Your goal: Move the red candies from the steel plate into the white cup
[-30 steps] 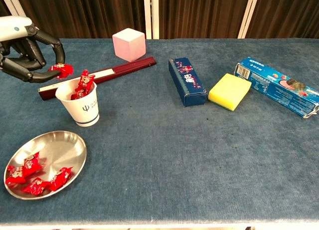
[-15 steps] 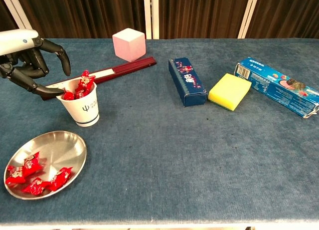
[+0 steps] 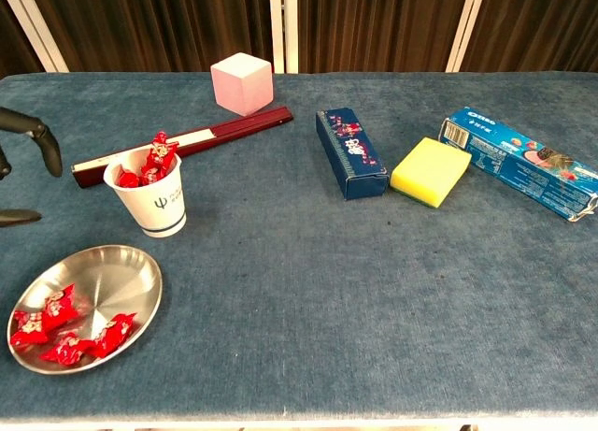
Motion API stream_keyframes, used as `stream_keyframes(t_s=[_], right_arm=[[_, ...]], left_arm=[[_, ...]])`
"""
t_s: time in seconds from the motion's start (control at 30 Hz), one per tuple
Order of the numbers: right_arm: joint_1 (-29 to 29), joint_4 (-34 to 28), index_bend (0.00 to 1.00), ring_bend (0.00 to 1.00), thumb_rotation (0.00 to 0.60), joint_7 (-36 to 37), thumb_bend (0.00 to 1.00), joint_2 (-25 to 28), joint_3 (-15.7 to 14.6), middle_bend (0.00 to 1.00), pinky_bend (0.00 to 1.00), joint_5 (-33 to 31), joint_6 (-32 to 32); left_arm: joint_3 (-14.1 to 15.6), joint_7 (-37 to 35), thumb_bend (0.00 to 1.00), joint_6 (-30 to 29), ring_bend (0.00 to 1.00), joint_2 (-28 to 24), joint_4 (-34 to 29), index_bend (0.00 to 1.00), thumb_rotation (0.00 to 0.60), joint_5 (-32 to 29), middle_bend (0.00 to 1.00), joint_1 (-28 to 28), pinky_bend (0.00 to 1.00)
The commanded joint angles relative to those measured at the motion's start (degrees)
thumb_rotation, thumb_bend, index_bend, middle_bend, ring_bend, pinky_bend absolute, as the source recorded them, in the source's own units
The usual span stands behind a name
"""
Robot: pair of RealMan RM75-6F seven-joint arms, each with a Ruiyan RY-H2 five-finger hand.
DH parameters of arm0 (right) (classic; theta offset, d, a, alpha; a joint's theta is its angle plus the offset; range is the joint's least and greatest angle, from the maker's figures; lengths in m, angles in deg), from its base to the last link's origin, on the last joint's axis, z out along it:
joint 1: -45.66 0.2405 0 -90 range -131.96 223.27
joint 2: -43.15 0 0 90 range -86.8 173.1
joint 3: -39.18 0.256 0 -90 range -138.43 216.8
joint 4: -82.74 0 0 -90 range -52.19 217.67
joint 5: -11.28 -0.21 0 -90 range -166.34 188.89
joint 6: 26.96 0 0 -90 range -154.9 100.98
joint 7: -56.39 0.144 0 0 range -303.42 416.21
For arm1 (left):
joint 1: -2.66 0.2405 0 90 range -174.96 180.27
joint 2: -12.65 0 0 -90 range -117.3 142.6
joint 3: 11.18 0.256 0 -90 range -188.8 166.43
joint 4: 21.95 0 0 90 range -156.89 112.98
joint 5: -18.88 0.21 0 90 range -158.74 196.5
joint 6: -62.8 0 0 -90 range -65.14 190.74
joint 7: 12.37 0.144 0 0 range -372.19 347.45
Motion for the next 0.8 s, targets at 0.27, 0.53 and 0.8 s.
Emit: stream_keyframes(t_s=[0.27,0.53,0.8], right_arm=[[0.2,-1.0,0.00,0.00,0.600,-1.0,0.16,0.3,-0.2,0.01,0.02,0.9,0.0],[-0.2,-1.2,0.00,0.00,0.600,-1.1,0.16,0.4,-0.4,0.01,0.02,1.0,-0.6],[-0.4,-1.5,0.00,0.00,0.600,-1.4,0.16,0.4,-0.5,0.01,0.03,1.0,-0.9]], left_arm=[[4.1,5.6,0.16,2.1,0.92,3.0,1.0,0.43,0.514,2.5,0.96,1.7,0.83],[4.4,8.4,0.18,4.8,0.92,5.2,2.7,0.44,0.532,2.0,0.96,1.4,0.83],[4.0,9.4,0.19,5.9,0.92,6.4,4.3,0.44,0.543,1.1,0.96,1.3,0.83]])
